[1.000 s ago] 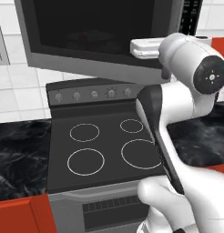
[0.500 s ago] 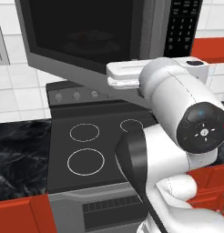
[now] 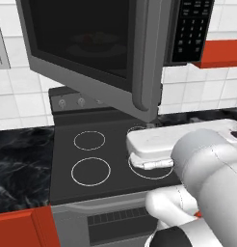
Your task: The microwave is finished heating the fish and sweet potato. Take the bowl containing the food and place it on the dining counter.
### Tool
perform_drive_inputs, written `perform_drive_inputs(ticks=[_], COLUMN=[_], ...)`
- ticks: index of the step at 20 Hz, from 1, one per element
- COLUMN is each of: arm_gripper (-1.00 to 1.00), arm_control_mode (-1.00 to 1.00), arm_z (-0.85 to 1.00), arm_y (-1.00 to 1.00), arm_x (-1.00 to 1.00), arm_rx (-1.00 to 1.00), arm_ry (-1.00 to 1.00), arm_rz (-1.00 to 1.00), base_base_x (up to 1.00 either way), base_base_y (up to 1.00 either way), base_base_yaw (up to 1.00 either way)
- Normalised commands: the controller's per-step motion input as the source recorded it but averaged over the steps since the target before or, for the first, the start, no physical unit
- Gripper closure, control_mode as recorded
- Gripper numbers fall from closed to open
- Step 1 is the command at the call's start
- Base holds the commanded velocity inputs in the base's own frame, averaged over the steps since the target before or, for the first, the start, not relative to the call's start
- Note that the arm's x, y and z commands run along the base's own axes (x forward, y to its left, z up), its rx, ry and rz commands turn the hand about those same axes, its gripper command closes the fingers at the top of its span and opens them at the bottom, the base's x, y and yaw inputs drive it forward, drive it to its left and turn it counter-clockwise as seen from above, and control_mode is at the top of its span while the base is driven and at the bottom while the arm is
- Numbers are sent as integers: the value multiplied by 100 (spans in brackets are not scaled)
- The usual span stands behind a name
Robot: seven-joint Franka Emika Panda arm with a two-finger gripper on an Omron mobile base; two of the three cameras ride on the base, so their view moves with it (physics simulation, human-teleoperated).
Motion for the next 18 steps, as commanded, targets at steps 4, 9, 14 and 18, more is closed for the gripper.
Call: perform_drive_inputs(ticks=[4, 9, 14, 18], arm_gripper=[-100, -100, -100, -100], arm_control_mode=[-100, -100, -100, -100], arm_z=[10, 27, 15, 0], arm_y=[-100, -100, -98, -73], arm_x=[-42, -9, 25, 67], arm_rx=[14, 21, 28, 35], arm_ry=[4, 0, 8, 28], arm_rz=[18, 26, 33, 31], base_base_x=[0, 0, 0, 0], base_base_y=[0, 0, 0, 0], base_base_yaw=[0, 0, 0, 0])
